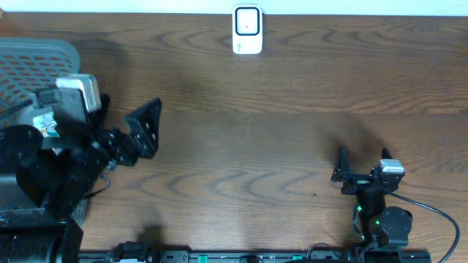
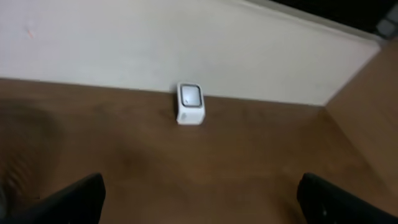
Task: Scan the item barcode
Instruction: 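Reach the left gripper into the basket and grasp the teal bottle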
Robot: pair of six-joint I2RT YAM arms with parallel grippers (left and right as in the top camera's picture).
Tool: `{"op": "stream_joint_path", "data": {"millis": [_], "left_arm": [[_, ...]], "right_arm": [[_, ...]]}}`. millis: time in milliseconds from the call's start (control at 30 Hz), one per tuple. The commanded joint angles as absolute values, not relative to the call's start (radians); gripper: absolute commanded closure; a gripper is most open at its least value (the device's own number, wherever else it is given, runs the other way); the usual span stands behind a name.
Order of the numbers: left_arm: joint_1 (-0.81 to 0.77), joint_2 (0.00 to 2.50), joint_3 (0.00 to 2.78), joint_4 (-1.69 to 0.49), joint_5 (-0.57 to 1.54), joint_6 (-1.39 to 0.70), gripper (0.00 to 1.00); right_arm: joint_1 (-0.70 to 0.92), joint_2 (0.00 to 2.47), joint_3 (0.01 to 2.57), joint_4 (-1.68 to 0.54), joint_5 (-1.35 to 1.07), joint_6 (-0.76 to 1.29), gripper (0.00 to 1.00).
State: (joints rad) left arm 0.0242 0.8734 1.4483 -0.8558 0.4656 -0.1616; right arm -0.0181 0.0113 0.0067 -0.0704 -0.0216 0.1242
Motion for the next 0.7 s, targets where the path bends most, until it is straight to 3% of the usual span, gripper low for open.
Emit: {"op": "stream_joint_path", "data": {"millis": [0, 100, 400, 667], "left_arm": [[0.021, 0.894, 1.459, -0.854, 0.538, -0.186, 0.02], [0.024, 0.908, 1.464, -0.839, 0.448, -0.252, 0.02], [0.114, 1.161, 1.763, -1.021, -0.161, -0.502, 0.02], [0.380, 1.473, 1.972, -1.312, -0.190, -0.674, 0.02]], "right_arm": [[0.002, 0.007, 0.006, -0.075, -0.014, 0.115, 0.01], [0.002, 0.007, 0.006, -0.075, -0.014, 0.115, 0.01], [0.002, 0.007, 0.006, -0.075, -0.014, 0.115, 0.01], [0.002, 0.007, 0.006, -0.075, -0.014, 0.115, 0.01]]}}
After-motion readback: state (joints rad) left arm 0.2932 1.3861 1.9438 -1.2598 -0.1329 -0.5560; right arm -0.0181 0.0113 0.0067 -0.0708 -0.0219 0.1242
